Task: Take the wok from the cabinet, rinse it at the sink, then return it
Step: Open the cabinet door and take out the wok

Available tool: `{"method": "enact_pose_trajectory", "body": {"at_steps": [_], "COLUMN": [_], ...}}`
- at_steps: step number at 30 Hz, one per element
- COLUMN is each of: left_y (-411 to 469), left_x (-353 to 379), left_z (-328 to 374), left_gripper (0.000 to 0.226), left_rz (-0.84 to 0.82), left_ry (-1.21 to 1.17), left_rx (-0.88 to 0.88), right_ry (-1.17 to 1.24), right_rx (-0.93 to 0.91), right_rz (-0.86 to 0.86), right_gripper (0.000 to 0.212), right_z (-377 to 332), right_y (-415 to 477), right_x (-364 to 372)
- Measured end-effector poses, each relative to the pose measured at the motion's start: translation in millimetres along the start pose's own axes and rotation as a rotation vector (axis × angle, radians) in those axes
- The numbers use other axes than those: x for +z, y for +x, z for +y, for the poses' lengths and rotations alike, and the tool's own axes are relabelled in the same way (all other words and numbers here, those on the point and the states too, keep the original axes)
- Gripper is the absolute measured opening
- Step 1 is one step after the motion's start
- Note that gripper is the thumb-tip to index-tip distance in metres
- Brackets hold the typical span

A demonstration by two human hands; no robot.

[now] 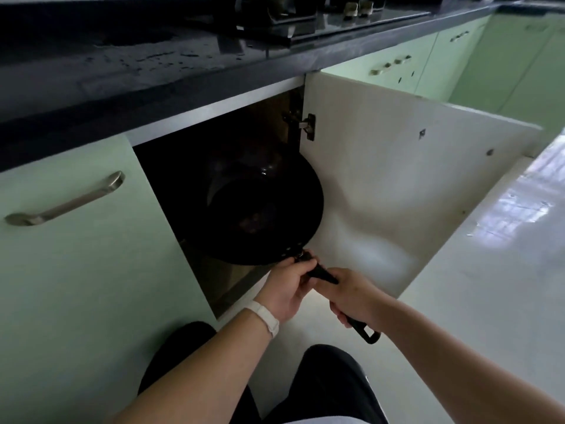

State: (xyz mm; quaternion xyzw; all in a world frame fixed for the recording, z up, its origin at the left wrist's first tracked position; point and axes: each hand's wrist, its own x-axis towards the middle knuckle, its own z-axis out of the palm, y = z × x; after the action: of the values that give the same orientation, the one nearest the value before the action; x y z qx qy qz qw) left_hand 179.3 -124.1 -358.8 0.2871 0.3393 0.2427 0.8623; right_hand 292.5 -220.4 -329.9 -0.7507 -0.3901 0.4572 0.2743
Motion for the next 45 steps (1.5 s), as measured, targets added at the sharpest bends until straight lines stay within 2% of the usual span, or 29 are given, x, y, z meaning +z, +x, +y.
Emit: {"method": "enact_pose_trajectory", "body": {"at_steps": [5, 11, 16, 22, 35, 41, 45], "left_y": [-14.7, -43.8, -89.3, -150.5, -266.8, -296.4, -292.3], "left_x": [19.5, 46.6, 84.7, 139.8, 251.8, 283.3, 290.2], "left_z": [-16.1, -22.0, -15.7, 8.4, 84.6, 116.9, 151.4], "left_gripper": [0.016, 0.018, 0.016, 0.017, 0.018, 0.018, 0.015], "left_rz": [-0.001, 0.043, 0.093, 0.079, 0.023, 0.004, -0.093], "left_ry": [-0.012, -0.035, -0.05, -0.074, -0.065, 0.033, 0.192], "left_rx": [-0.057, -0.205, -0.349, -0.443, -0.491, -0.45, -0.428], "right_ry": [-0.017, -0.066, 0.059, 0.164, 0.216, 0.283, 0.385], "right_rx": [0.045, 0.128, 0.264, 0.371, 0.405, 0.359, 0.328], "right_rz": [0.009, -0.051, -0.08, -0.083, -0.03, 0.03, 0.116], "right_gripper": [0.029, 0.027, 0.022, 0.022, 0.013, 0.011, 0.006], "right_z": [11.8, 7.1, -13.5, -51.0, -167.9, -205.8, -231.2], "right_y": [-25.8, -71.1, -127.9, -200.9, -344.0, -383.1, -381.8], "right_x": [-12.1, -29.9, -48.5, -74.5, -135.2, -147.1, -141.8]}}
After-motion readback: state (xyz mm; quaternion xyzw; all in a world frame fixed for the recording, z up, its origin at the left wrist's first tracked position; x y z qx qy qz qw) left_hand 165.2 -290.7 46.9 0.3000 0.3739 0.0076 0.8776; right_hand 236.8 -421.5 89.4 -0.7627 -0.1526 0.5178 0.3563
